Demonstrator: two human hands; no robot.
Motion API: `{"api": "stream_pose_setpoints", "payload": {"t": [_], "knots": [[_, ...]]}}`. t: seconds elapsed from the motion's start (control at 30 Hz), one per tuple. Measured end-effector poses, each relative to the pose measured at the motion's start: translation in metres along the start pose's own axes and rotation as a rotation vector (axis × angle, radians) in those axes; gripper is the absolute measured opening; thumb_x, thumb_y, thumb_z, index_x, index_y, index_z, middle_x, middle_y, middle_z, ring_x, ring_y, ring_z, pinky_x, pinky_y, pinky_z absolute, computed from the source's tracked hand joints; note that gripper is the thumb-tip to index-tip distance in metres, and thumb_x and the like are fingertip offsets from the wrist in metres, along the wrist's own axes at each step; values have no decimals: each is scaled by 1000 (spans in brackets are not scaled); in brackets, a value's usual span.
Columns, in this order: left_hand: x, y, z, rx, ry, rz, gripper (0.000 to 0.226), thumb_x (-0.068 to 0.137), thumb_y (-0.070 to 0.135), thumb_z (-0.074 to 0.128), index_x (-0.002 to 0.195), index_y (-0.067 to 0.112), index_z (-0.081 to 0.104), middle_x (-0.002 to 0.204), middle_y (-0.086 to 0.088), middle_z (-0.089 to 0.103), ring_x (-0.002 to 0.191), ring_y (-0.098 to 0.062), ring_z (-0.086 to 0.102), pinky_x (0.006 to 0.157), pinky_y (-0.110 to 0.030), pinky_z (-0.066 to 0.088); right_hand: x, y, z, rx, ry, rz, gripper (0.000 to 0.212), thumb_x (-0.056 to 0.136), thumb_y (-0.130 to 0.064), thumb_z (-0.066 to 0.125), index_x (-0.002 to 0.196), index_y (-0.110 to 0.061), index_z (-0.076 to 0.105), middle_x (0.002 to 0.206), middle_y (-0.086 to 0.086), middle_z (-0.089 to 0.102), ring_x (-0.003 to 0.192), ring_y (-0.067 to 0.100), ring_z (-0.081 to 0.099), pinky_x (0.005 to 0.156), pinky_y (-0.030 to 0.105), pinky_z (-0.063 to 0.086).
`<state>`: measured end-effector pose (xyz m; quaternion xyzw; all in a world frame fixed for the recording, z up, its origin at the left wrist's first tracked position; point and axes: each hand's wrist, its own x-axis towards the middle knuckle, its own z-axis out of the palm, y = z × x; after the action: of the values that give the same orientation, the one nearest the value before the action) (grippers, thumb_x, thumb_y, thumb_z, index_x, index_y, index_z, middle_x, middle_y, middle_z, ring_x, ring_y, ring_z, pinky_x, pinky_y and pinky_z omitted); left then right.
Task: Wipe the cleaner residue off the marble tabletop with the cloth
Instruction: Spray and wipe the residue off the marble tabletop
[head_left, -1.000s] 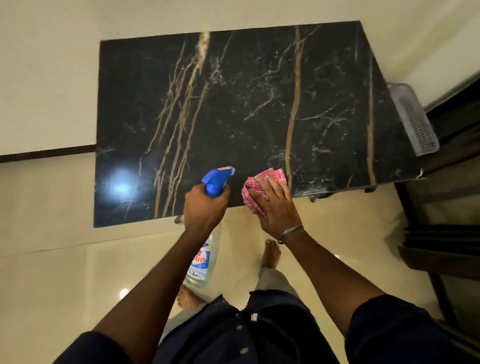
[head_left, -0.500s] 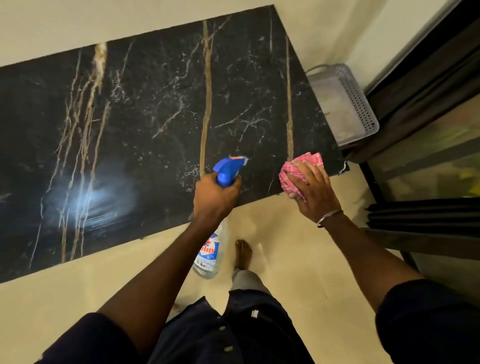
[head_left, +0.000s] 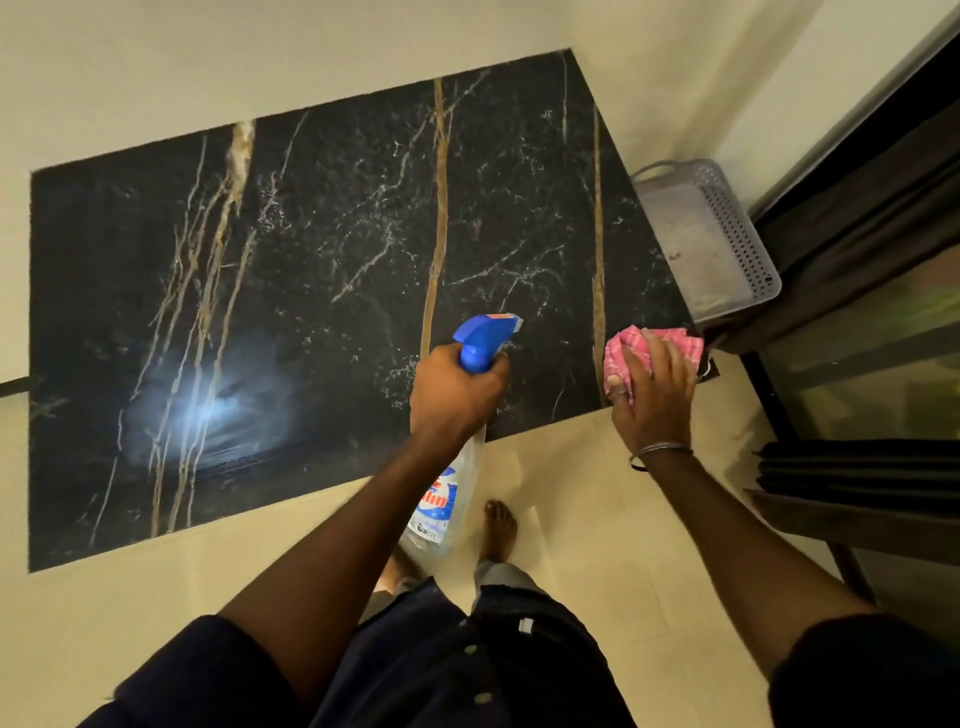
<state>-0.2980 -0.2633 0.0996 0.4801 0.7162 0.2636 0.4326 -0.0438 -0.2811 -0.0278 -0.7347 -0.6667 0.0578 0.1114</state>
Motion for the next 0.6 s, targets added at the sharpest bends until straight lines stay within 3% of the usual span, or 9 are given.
{"api": "stream_pose_setpoints", "payload": {"t": [0.23, 0.37, 0.53, 0.6], "knots": [[16, -16, -51, -42, 87, -40, 17, 83, 36, 68, 76, 22, 61, 65, 2, 63, 59, -12, 61, 60, -30, 53, -3, -102, 20, -118, -79, 13, 53, 94, -43, 37, 142, -19, 39, 147, 21, 38, 136, 43, 32, 111, 60, 21], [30, -29, -88, -75, 124, -76, 15, 82, 33, 68, 76, 23, 60, 67, -1, 65, 61, -16, 64, 65, -34, 58, 3, -179, 34, -105, -154, -141, 58, 94, -42, 39, 145, -18, 28, 149, 22, 34, 136, 45, 32, 109, 61, 25], [59, -45, -151, -76, 216, -105, 24, 79, 34, 68, 63, 22, 56, 56, 4, 57, 51, -10, 55, 55, -27, 47, 18, -307, 60, -38, -293, -367, 61, 89, -41, 31, 144, -14, 24, 150, 20, 36, 139, 42, 30, 113, 62, 21], [74, -53, -181, -69, 255, -130, 27, 79, 32, 69, 60, 22, 53, 52, 8, 52, 47, -6, 50, 53, -23, 40, 27, -356, 66, 7, -293, -419, 60, 86, -37, 41, 139, -10, 33, 143, 20, 46, 135, 40, 39, 111, 61, 28]]}}
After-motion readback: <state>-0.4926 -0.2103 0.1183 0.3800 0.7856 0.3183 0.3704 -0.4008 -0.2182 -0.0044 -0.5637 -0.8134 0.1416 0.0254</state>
